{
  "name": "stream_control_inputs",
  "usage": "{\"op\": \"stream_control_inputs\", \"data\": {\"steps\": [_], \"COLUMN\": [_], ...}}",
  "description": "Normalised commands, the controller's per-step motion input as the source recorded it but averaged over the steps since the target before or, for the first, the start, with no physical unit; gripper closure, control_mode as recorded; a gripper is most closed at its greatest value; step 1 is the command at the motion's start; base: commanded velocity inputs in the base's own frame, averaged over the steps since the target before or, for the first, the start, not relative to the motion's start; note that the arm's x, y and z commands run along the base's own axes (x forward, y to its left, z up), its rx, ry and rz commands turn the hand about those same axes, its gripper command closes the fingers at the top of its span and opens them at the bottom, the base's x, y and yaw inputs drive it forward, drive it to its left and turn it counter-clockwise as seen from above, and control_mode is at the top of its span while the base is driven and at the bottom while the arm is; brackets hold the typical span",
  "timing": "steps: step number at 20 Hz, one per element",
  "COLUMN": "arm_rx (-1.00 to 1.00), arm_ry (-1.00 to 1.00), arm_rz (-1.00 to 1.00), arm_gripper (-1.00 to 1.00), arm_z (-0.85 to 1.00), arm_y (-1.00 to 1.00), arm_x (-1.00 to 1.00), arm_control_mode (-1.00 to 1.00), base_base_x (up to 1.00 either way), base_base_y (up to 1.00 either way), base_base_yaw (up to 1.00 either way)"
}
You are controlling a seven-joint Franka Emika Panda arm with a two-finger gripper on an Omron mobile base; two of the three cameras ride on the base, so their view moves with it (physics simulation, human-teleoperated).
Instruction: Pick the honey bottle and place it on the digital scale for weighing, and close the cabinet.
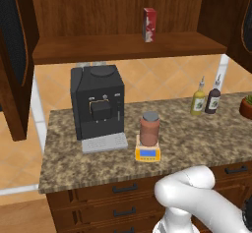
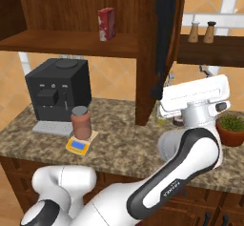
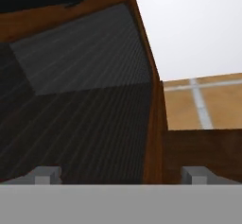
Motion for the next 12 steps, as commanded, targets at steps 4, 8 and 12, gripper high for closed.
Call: {"op": "stream_control_inputs", "data": {"steps": [4, 8, 12], "arm_rx": [-0.41, -0.49, -0.48], "arm_ry": [-0.06, 0.07, 0.22], "arm_rz": [0.00, -0.07, -0.12], "arm_gripper": [-1.00, -1.00, -1.00], "arm_z": [0.49, 0.06, -0.02], "arm_y": [1.00, 1.00, 1.00], "arm_x": [0.00, 0.34, 0.67], "arm_control_mode": [-1.00, -1.00, -1.00], "base_base_x": [0.00, 0.00, 0.00], "base_base_y": [0.00, 0.00, 0.00], "base_base_yaw": [0.00, 0.00, 0.00]}}
